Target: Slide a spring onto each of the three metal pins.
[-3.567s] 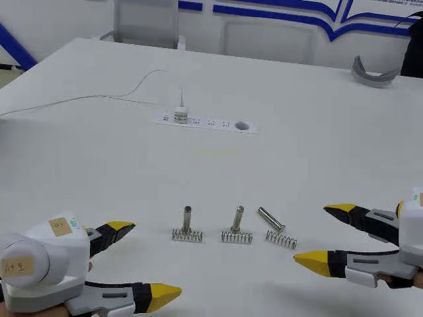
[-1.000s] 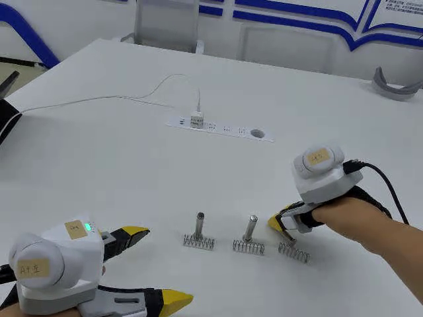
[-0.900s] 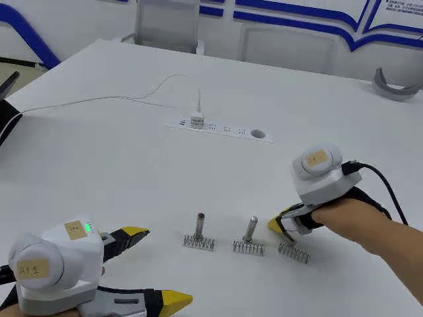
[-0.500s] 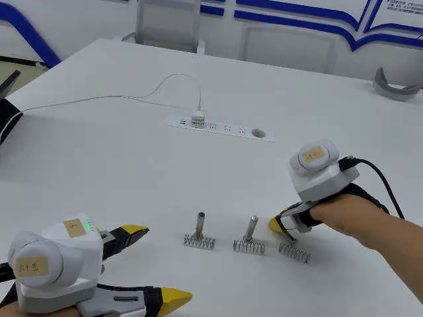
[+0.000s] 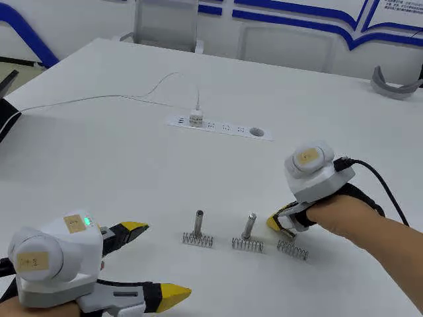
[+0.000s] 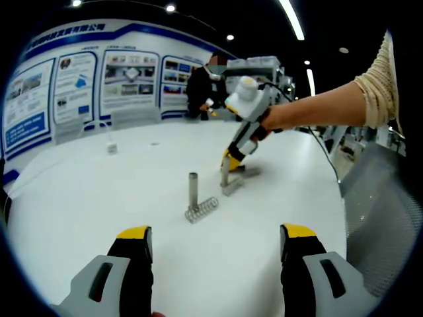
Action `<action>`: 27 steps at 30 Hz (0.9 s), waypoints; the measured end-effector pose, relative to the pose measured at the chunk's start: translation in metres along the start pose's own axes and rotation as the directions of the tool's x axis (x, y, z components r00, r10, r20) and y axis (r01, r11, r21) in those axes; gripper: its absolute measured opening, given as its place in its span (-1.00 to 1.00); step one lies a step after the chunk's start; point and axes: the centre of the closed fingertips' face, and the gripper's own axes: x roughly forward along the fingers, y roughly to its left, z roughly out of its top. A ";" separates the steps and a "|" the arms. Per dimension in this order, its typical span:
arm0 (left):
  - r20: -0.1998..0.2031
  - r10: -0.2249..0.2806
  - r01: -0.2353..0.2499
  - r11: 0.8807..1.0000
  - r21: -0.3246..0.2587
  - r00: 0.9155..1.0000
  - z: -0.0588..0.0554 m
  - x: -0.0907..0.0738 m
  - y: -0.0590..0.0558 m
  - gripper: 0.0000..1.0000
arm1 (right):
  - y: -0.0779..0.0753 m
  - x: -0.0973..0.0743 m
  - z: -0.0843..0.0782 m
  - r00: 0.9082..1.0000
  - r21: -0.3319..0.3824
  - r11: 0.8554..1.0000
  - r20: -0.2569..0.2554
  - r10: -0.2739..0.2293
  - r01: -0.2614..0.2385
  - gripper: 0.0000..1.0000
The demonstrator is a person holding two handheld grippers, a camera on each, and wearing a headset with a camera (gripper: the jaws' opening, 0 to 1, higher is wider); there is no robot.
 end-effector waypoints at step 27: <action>0.014 -0.006 0.006 1.000 0.030 1.000 0.011 0.000 -0.004 0.60 | 0.001 -0.047 0.004 0.988 0.072 0.997 0.152 -0.038 0.028 -0.82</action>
